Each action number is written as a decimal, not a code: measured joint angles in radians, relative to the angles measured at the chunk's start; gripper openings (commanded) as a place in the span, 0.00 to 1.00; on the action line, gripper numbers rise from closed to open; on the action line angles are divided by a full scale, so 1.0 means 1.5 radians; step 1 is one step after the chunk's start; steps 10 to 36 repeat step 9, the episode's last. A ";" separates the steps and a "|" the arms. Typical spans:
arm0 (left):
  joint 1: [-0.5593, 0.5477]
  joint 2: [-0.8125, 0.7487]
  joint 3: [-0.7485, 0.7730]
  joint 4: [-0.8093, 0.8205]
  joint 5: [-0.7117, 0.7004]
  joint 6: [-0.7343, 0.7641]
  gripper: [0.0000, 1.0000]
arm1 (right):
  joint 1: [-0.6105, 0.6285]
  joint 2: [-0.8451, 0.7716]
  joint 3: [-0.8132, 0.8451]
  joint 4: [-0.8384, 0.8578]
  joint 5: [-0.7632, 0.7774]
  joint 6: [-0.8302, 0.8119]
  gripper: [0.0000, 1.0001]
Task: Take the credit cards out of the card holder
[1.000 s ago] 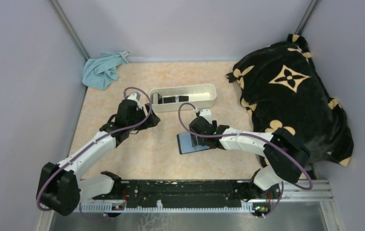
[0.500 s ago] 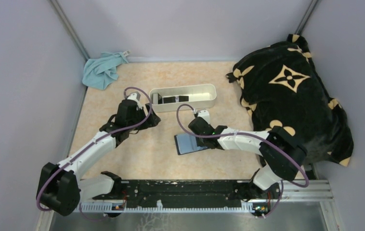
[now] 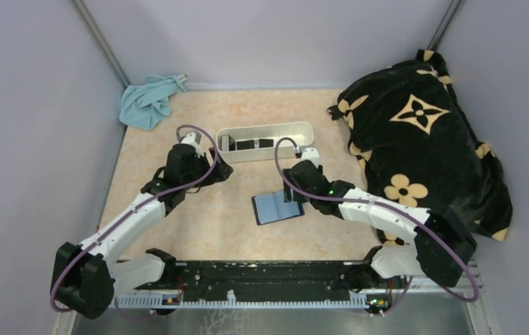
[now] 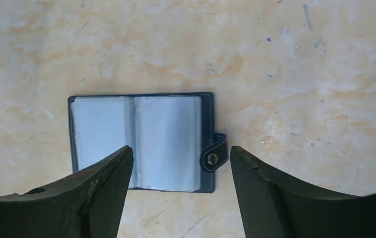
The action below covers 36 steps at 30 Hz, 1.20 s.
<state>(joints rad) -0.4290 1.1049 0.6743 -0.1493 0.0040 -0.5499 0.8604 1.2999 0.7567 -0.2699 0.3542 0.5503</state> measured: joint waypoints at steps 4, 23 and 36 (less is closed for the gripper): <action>0.000 -0.022 0.000 0.004 0.008 -0.007 0.85 | -0.046 -0.058 -0.032 -0.001 -0.009 -0.007 0.72; 0.000 -0.042 0.000 0.008 0.010 -0.018 0.84 | -0.097 -0.122 -0.067 -0.007 -0.023 -0.016 0.70; 0.000 -0.042 0.000 0.008 0.010 -0.018 0.84 | -0.097 -0.122 -0.067 -0.007 -0.023 -0.016 0.70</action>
